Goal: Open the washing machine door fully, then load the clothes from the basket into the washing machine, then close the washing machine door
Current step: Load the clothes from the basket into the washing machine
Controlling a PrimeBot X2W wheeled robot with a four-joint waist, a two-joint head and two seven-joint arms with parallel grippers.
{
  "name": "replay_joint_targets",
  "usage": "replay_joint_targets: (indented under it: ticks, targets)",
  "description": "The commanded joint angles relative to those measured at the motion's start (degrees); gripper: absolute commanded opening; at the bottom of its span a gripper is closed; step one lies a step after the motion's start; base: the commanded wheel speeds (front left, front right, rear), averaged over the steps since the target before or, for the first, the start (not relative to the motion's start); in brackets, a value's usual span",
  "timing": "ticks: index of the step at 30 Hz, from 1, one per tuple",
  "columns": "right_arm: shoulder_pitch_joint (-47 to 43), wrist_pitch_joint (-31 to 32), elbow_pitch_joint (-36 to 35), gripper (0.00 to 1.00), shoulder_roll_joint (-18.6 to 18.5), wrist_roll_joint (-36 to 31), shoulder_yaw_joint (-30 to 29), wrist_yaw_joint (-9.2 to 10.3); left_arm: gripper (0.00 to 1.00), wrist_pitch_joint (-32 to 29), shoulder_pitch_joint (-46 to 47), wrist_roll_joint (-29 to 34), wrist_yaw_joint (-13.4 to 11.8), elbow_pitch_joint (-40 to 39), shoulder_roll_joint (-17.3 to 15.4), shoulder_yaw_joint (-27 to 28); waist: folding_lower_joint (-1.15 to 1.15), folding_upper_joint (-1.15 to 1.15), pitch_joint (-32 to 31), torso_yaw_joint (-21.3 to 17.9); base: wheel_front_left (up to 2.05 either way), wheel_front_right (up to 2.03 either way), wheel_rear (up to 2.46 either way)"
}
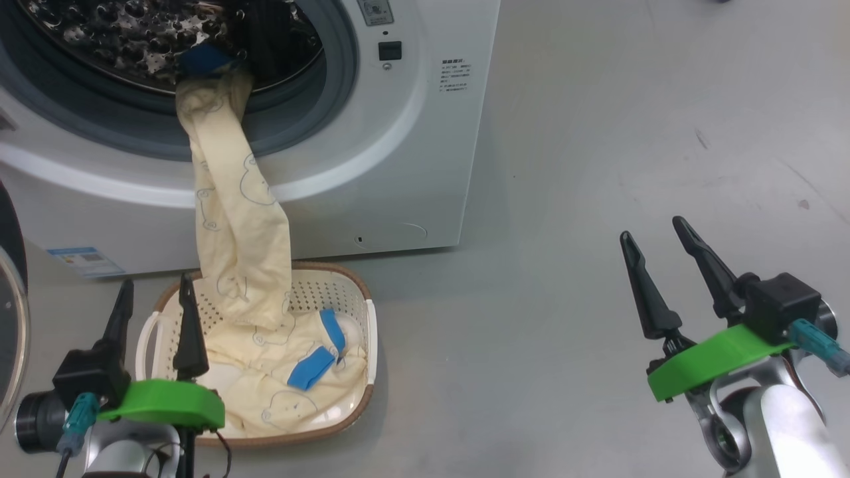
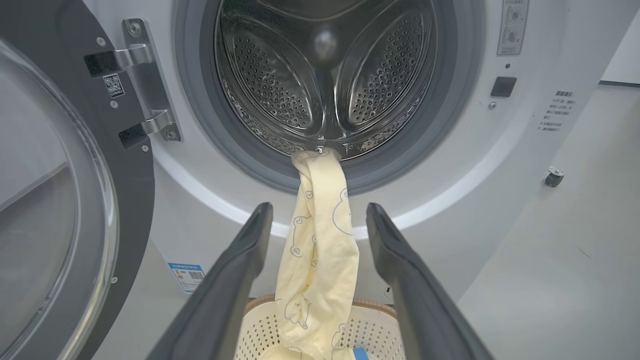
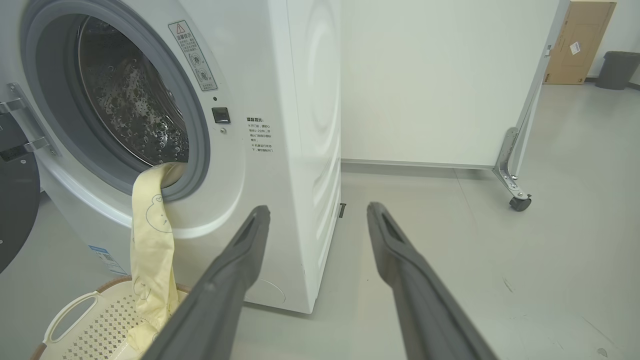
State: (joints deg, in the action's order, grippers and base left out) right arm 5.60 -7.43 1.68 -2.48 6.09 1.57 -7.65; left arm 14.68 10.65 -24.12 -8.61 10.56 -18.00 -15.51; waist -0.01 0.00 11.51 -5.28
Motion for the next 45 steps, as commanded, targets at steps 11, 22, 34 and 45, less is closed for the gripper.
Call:
replay_joint_targets:
  ticks: [11, 22, 34, 45]
  targets:
    - [0.54, 0.25, -2.54, 1.00, -0.40, 0.38, 1.85, 0.16, 1.00, 0.31, 1.43, 0.63, -0.32, -1.46, -0.53, 1.80, 0.01, 0.00, 0.08, -0.31, 0.00, 0.00, 0.00]
    - [1.54, -0.25, -2.89, 1.00, -0.40, 0.38, 1.68, 0.16, 1.00, -0.11, 2.92, 0.03, -0.13, -0.47, -0.48, 1.58, 0.01, 0.00, 2.41, 0.14, 0.00, 0.00, 0.00]
    - [5.50, -0.90, -3.23, 1.00, -0.40, 0.21, 2.92, 0.16, 1.00, -2.87, 9.87, -1.42, 3.74, 7.09, 0.70, -1.17, 0.01, 0.00, 9.32, 0.38, 0.00, 0.00, 0.00]
    - [11.50, -2.40, -2.59, 1.00, -0.40, 0.54, 5.88, 0.16, 1.00, -6.71, 25.12, -4.07, 12.17, 27.69, 2.72, -3.92, 0.01, 0.00, 18.16, -1.25, 0.00, 0.00, 0.00]
